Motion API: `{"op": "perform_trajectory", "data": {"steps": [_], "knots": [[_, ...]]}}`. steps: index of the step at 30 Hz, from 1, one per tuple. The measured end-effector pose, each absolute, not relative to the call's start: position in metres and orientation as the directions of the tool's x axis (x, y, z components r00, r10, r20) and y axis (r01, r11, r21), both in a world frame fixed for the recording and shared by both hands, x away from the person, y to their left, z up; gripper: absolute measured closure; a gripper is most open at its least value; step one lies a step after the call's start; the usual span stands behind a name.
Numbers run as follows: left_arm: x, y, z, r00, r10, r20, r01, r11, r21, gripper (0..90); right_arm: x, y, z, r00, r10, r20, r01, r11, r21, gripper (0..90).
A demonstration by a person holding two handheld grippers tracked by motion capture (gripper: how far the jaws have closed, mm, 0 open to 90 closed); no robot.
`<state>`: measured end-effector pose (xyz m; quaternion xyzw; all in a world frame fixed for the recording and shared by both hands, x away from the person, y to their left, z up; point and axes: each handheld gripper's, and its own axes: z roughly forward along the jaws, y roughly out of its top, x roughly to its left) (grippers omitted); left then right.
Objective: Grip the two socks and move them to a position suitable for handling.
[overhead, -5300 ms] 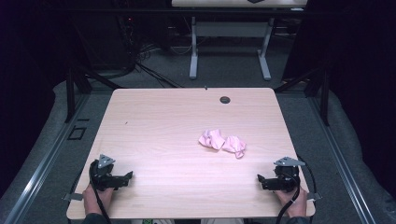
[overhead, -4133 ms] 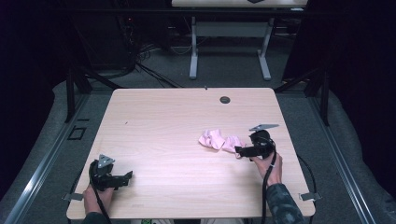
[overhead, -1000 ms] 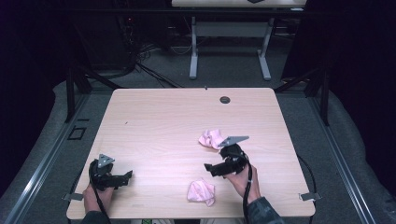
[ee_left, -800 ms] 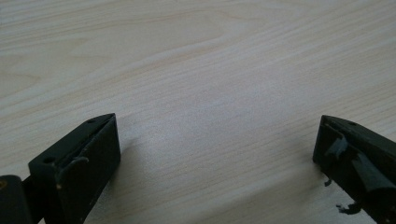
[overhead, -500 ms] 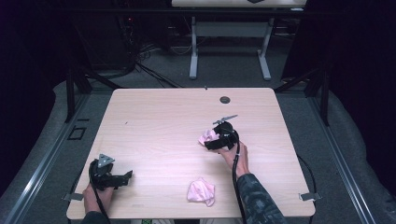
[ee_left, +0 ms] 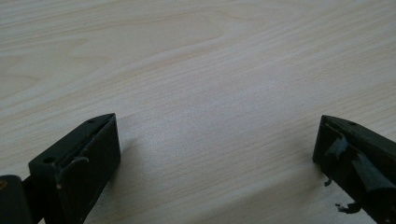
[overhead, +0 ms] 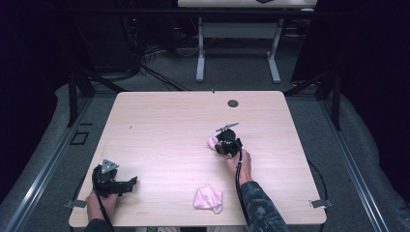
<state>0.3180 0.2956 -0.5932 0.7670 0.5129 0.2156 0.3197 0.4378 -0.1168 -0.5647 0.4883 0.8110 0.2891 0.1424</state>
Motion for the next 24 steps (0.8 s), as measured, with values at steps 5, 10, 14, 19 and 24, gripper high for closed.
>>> {"op": "perform_trajectory", "data": {"steps": [5,10,14,19,24], "knots": [[0.318,0.296,-0.593,0.381,0.924,0.002,0.649,-0.269,0.712,0.6,0.431,-0.120,-0.554,-0.498,0.864,0.078,0.695,0.343,0.632,82.1],[0.318,0.296,-0.593,0.381,0.925,0.001,0.649,-0.268,0.712,0.6,0.398,-0.118,-0.524,-0.559,0.825,0.087,0.632,0.355,0.689,81.9],[0.318,0.296,-0.593,0.379,0.925,0.000,0.650,-0.266,0.712,0.6,0.375,-0.113,-0.519,-0.587,0.804,0.095,0.625,0.375,0.685,81.2],[0.319,0.296,-0.593,0.377,0.926,0.000,0.649,-0.265,0.713,0.7,0.360,-0.105,-0.543,-0.592,0.803,0.070,0.649,0.424,0.631,79.1],[0.319,0.296,-0.593,0.378,0.926,0.001,0.649,-0.266,0.713,0.6,0.353,-0.105,-0.555,-0.566,0.823,0.051,0.667,0.420,0.616,54.7]]}}
